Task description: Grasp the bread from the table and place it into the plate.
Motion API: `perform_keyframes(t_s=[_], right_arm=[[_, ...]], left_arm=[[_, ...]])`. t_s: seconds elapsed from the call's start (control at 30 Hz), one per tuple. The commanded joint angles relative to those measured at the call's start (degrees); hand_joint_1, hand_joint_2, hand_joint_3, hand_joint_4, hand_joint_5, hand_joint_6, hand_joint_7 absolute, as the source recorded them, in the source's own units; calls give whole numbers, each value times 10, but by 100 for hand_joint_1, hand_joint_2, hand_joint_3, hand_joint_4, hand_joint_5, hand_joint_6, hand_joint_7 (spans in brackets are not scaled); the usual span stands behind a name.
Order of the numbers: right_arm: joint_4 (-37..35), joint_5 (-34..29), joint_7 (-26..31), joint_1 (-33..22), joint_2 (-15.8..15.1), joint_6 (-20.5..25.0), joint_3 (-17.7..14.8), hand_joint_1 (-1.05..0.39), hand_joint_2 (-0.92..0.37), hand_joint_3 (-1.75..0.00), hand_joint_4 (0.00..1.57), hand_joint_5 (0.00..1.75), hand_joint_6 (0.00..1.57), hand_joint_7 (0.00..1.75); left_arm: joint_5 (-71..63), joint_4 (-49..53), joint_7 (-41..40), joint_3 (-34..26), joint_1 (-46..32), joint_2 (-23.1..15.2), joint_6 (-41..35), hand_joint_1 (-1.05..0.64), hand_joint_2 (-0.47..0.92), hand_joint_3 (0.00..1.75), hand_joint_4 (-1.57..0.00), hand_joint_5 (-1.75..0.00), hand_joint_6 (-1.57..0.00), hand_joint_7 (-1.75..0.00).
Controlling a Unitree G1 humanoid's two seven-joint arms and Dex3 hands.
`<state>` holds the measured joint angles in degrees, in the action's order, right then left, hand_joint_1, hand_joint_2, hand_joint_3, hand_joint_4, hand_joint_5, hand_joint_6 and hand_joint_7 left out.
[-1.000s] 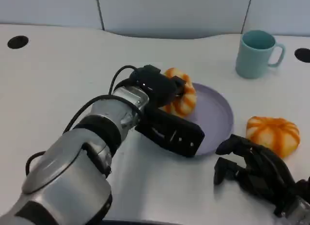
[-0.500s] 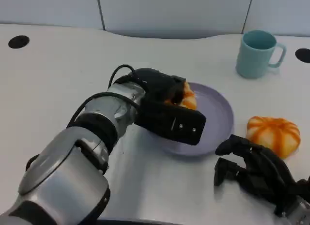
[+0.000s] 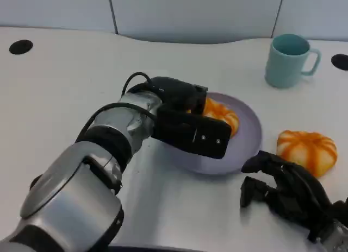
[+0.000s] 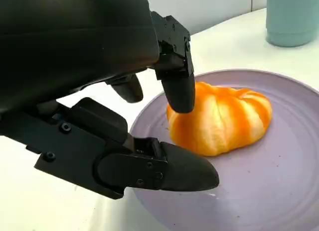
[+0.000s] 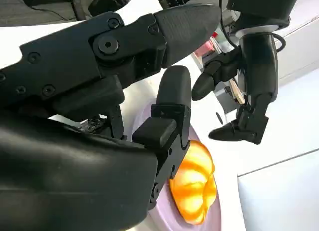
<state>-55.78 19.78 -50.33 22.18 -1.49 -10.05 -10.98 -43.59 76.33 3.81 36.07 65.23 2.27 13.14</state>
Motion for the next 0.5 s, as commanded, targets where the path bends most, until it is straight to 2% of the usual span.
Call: perform_keyframes(t_s=[0.03, 0.07, 0.17, 0.27, 0.4, 0.5], right_arm=[[-13, -9, 11, -24, -3, 19, 2, -49, -92, -7, 67, 159, 76, 96], [-10, -8, 14, -24, -4, 27, 2, -49, -92, -7, 67, 160, 77, 96], [-17, -14, 7, -26, -4, -8, 4, -49, -92, -12, 62, 163, 72, 100], [-22, -16, 16, -23, -5, -5, 4, -50, -92, -8, 66, 161, 75, 100], [-25, -30, 15, -24, -11, -37, 12, -54, -92, -11, 65, 159, 74, 100], [-23, -33, 23, -23, -14, -37, 13, -54, -92, -12, 65, 158, 74, 102]], left_arm=[[4, -3, 6, -2, 16, -8, 2, -98, 92, 41, 0, -54, 0, -112], [7, -4, 1, -6, 14, -10, 3, -98, 92, 41, 0, -53, 0, -112], [26, -9, -16, -27, 4, -20, 13, -97, 92, 41, 0, -64, 0, -119], [66, -15, -21, -66, -10, -37, 41, -94, 92, 40, 0, -78, 0, -123], [117, -21, 0, -112, -27, -53, 72, -90, 92, 42, 0, -87, 0, -115], [165, -31, 8, -156, -53, -67, 121, -88, 92, 40, 0, -100, 0, -114]])
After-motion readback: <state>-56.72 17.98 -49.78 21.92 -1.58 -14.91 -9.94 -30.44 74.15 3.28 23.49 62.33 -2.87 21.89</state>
